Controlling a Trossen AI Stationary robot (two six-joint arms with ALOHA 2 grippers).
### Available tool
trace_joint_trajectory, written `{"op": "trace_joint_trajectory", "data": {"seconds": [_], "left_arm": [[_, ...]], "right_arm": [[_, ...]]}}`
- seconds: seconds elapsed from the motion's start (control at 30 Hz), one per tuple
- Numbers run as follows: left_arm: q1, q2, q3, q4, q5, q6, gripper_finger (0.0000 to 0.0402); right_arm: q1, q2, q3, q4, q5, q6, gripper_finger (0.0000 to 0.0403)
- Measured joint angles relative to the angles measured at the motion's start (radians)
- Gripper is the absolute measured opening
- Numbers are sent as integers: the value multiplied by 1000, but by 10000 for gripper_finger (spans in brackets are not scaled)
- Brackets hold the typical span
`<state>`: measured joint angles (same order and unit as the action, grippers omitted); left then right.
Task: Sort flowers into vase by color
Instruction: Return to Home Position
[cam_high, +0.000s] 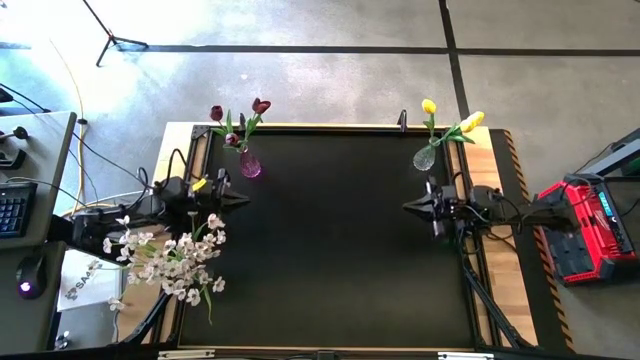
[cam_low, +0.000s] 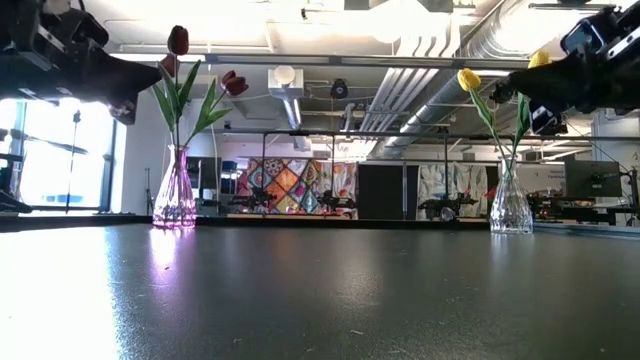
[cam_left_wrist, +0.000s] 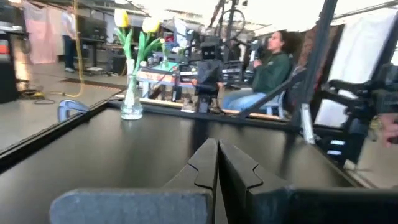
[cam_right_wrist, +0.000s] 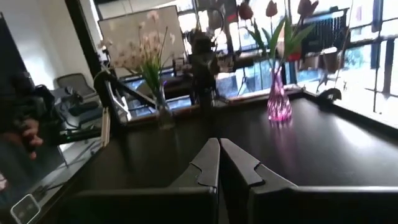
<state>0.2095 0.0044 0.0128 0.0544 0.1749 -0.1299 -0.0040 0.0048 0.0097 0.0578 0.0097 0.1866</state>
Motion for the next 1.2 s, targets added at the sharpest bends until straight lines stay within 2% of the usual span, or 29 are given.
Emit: {"op": "trace_joint_trajectory", "data": {"seconds": [0.17,0.6,0.97,1.2], "left_arm": [[-50,0,0,0,-108,45,0],[-56,0,0,86,-106,18,0],[-104,0,0,24,-109,1,0],[-137,0,0,-23,-187,50,0]], "right_arm": [[27,0,0,-5,9,-9,0],[26,-1,0,22,-66,0,0],[37,-1,0,-2,-92,-24,0],[51,-1,-1,-9,-49,-53,0]]}}
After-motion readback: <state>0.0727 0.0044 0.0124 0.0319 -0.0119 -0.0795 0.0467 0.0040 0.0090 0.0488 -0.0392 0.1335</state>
